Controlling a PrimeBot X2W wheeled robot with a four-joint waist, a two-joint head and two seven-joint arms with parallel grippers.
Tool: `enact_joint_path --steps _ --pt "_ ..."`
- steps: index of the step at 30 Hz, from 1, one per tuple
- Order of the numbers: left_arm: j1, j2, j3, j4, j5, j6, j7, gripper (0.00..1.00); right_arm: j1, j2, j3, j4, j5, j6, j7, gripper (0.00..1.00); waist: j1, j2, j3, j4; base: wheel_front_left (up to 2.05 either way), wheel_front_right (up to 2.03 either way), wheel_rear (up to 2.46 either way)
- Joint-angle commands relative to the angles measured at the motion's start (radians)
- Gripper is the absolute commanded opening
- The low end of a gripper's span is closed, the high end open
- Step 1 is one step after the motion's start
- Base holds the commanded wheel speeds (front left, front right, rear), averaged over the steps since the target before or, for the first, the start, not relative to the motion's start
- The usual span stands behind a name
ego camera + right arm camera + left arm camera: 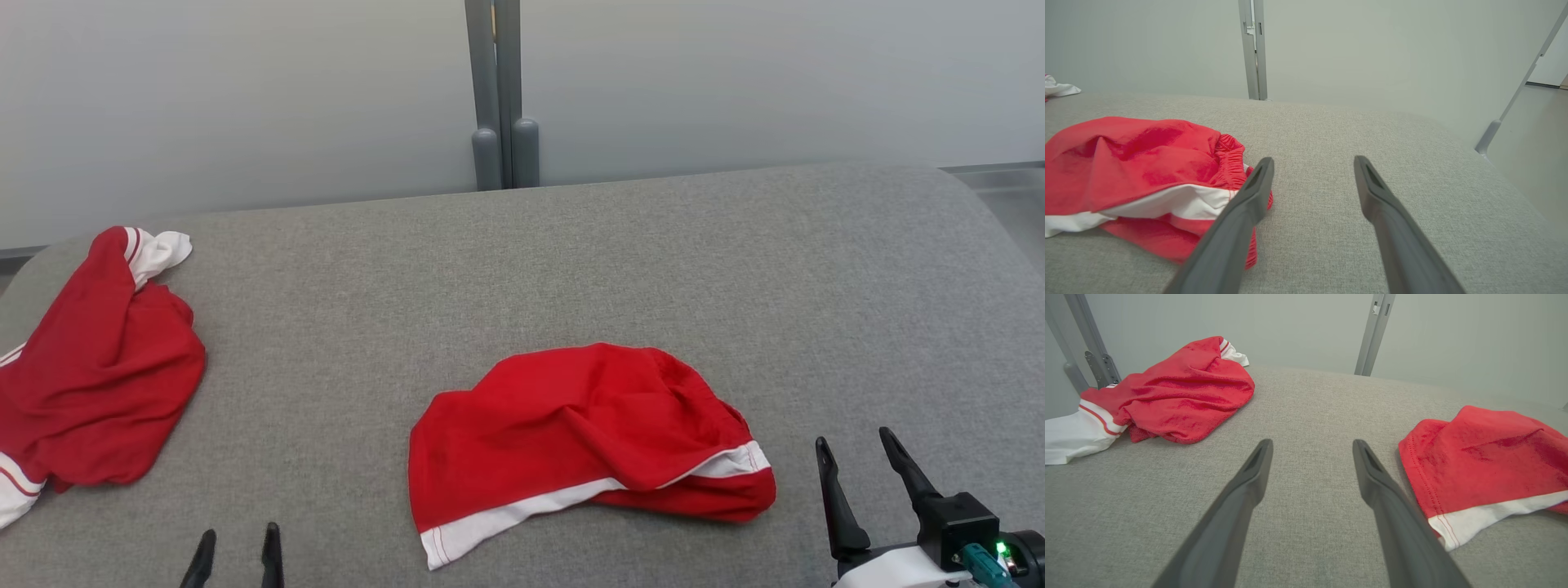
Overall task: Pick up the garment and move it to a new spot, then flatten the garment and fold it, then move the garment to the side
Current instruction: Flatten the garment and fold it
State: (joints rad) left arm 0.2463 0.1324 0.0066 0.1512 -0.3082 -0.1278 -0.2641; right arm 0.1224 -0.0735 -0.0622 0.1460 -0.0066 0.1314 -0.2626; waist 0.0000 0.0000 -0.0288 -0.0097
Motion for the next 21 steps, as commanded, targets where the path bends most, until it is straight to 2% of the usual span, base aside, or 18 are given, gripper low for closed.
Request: enact_joint_path --steps 1,6,21 --pt "0.003 0.004 -0.013 -0.006 -0.002 -0.004 0.000 1.00 -0.004 -0.002 0.000 0.003 0.001 -0.001 -0.003 1.00 0.0000 0.0000 0.001 -0.001 0.00 0.00 0.00" --pt "0.001 0.028 -0.059 -0.020 -0.029 -0.004 0.000 1.00 -0.001 -0.002 -0.001 0.007 0.003 -0.001 -0.003 1.00 0.0000 0.0000 0.006 -0.005 0.00 0.00 0.00" --pt "0.000 0.033 -0.065 -0.026 -0.037 -0.004 0.000 1.00 -0.015 -0.001 0.014 -0.008 0.007 -0.001 -0.003 1.00 0.0000 0.0000 0.014 -0.011 0.00 0.00 0.00"
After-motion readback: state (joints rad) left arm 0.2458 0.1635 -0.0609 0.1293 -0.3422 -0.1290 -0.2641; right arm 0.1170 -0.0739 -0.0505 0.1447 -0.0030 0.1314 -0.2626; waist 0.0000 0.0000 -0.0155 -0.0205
